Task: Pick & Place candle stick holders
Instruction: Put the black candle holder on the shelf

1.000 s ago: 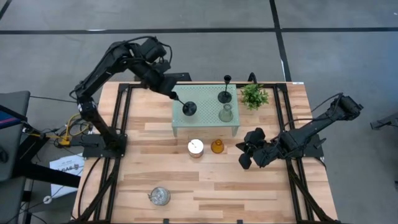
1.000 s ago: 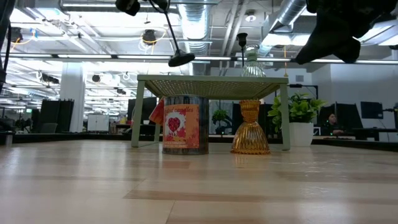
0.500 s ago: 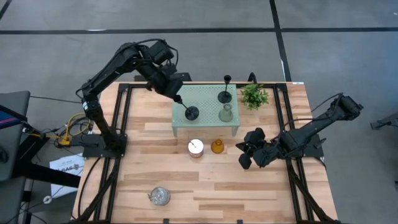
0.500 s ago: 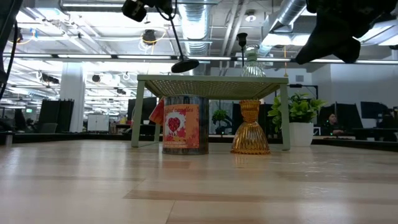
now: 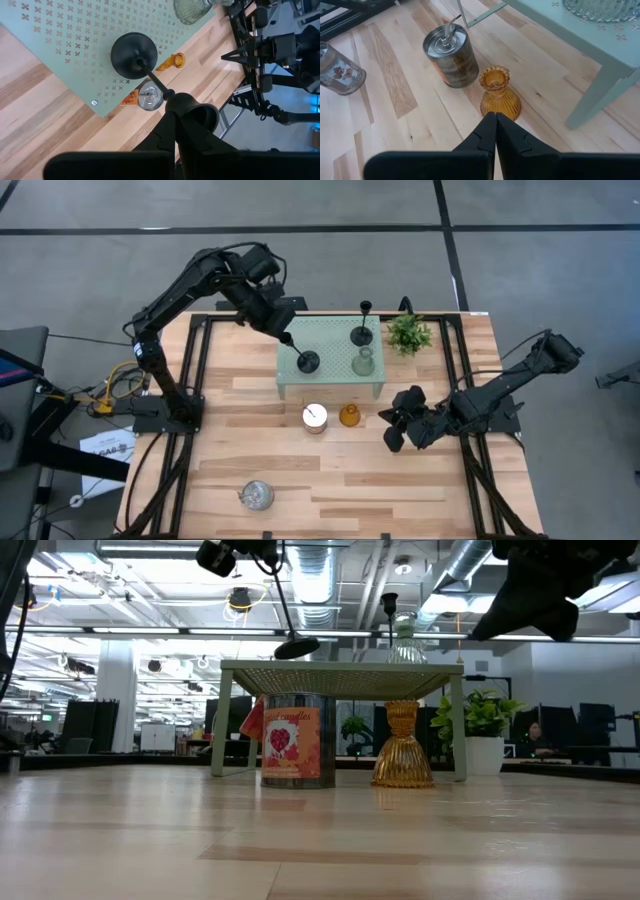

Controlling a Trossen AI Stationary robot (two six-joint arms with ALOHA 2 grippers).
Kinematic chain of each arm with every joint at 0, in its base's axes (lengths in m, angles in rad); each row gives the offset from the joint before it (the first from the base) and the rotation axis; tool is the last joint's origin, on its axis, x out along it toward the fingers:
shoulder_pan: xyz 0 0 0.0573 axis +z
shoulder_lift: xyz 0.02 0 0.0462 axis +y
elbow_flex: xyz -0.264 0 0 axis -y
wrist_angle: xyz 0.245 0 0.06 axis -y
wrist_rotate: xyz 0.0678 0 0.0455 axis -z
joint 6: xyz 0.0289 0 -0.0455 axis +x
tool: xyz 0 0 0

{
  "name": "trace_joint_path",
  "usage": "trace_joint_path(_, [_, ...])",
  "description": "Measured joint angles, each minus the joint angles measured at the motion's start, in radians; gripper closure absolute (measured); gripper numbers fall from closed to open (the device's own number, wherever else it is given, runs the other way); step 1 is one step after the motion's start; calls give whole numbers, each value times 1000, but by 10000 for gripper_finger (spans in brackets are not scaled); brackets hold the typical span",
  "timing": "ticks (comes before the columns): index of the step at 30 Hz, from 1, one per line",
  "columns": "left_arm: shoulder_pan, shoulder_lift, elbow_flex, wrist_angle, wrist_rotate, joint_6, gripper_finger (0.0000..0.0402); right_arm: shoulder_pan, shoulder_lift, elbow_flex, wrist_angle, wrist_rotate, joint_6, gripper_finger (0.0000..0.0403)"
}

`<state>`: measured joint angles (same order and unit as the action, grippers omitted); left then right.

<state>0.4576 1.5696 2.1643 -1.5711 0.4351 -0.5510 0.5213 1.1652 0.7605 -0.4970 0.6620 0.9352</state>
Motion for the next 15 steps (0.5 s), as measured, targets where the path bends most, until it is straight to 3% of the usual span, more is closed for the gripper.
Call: trace_joint_path(15, [-37, 52, 0, 1, -23, 28, 400, 0, 0, 0, 4, -3, 0, 401])
